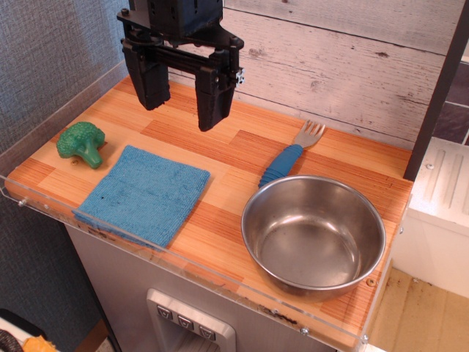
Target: Move blue cloth to the left of blue fork
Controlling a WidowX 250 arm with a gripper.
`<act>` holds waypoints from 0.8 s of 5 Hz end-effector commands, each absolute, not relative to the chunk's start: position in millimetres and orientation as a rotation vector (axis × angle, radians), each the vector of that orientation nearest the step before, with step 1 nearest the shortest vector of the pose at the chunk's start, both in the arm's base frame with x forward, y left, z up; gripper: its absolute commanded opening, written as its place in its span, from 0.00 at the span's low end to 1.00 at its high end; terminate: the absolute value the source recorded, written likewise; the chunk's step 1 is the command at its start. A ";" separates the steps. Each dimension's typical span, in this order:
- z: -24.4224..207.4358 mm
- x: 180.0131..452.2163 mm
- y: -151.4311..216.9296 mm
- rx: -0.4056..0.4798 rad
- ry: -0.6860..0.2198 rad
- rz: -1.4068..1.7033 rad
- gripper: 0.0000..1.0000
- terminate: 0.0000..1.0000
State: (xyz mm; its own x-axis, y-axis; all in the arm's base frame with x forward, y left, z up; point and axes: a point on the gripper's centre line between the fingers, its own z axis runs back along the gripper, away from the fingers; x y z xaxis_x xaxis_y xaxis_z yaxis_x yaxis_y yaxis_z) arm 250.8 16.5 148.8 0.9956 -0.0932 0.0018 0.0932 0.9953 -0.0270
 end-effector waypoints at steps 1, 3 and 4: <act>148.8 250.8 16.5 -0.027 -0.001 -0.093 1.00 0.00; 125.8 229.5 56.3 0.009 -0.009 -0.081 1.00 0.00; 111.9 220.8 81.7 0.060 -0.040 -0.023 1.00 0.00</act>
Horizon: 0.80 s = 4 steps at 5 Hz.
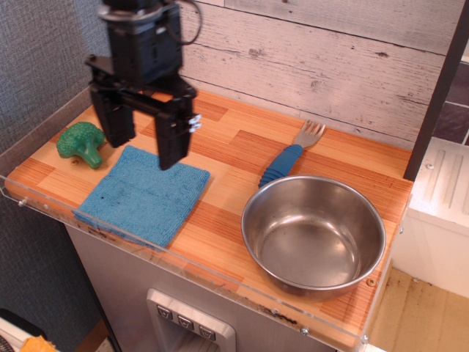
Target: Move blue cloth to the left of blue fork
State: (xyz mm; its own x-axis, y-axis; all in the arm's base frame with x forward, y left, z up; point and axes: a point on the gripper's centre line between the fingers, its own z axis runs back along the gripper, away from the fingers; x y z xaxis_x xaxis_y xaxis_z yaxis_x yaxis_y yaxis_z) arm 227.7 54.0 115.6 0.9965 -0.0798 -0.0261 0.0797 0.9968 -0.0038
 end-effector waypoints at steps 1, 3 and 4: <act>104.5 223.1 94.5 0.125 -0.056 0.030 1.00 0.00; 82.0 235.0 103.7 0.117 -0.045 0.033 1.00 0.00; 64.0 241.1 106.3 0.101 -0.039 0.013 1.00 0.00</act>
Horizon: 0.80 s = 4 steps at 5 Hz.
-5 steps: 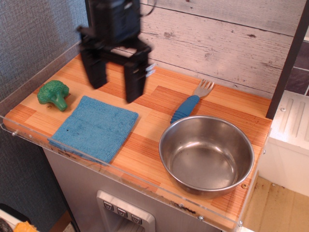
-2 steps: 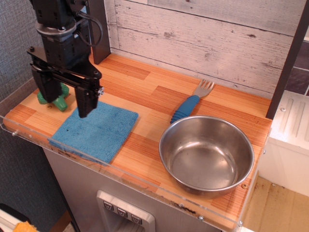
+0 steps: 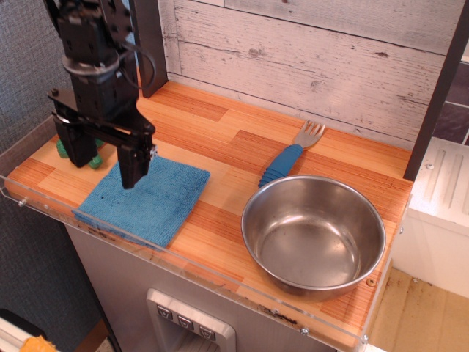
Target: Move blue cloth to the left of blue fork
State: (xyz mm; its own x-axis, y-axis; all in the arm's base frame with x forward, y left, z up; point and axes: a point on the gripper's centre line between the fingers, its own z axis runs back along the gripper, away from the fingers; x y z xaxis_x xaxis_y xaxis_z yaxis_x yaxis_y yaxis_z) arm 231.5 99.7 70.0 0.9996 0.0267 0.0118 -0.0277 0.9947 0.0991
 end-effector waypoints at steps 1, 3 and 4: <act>49.7 245.4 106.3 0.113 -0.057 0.004 1.00 0.00; 26.8 250.4 104.7 0.083 -0.092 -0.001 1.00 0.00; 15.7 251.0 104.0 0.054 -0.103 -0.004 1.00 0.00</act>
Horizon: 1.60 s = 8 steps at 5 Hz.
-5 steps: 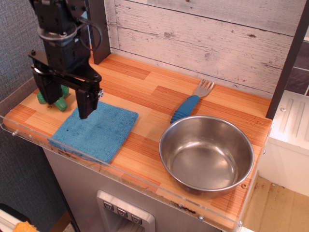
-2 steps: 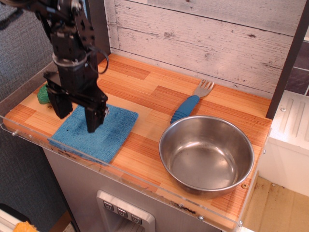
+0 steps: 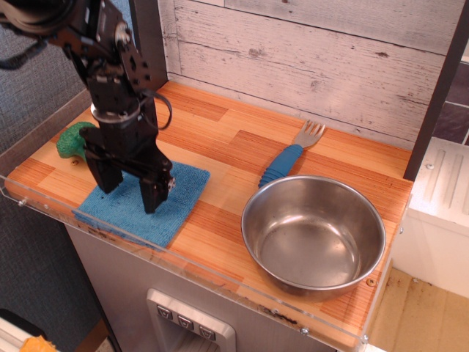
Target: Move blue cloth to the left of blue fork
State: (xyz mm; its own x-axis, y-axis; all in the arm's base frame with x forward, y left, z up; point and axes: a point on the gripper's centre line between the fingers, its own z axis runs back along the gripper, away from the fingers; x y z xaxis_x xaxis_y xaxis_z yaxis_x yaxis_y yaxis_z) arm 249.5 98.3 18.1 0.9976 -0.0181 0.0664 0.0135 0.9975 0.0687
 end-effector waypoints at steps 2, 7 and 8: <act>-4.9 248.2 94.8 0.060 -0.048 -0.065 1.00 0.00; -10.2 330.8 86.4 0.055 -0.044 -0.069 1.00 0.00; -13.6 356.0 80.7 0.027 -0.056 -0.083 1.00 0.00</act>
